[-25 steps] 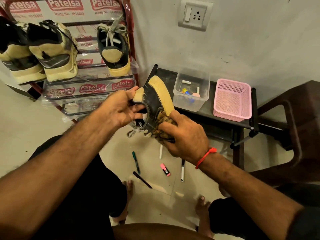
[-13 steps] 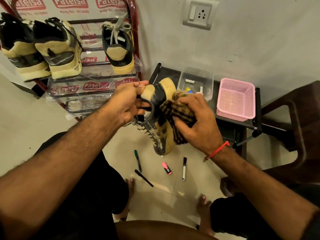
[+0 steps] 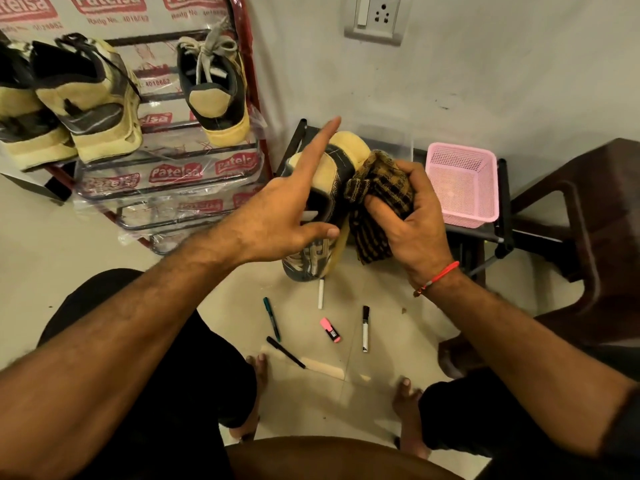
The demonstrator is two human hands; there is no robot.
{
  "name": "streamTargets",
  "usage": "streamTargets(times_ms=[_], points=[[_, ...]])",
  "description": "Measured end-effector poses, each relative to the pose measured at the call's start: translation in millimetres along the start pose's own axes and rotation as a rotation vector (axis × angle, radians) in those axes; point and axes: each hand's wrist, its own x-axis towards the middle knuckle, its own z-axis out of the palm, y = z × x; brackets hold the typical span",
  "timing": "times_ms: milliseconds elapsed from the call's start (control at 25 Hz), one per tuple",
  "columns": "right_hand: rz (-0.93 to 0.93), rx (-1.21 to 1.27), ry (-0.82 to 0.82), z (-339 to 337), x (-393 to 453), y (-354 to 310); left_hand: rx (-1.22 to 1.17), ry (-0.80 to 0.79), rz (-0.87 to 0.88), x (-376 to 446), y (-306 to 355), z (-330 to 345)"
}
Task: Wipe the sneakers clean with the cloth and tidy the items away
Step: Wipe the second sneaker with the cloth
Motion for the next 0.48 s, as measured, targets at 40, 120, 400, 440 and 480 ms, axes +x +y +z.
streamTargets(times_ms=[40, 120, 400, 440, 480], points=[[0.015, 0.024, 0.013, 1, 1, 2, 0.171, 0.007, 0.024, 0, 3, 0], [0.011, 0.032, 0.036, 2, 5, 2, 0.477, 0.029, 0.067, -1, 6, 7], [-0.062, -0.181, 0.049, 3, 15, -4, -0.269, 0.298, 0.108, 8, -25, 10], [-0.111, -0.261, 0.024, 5, 12, -7, -0.393, 0.344, 0.097, 10, -24, 12], [-0.178, -0.353, -0.026, 8, 8, -11, -0.459, 0.385, 0.072, 12, -22, 15]])
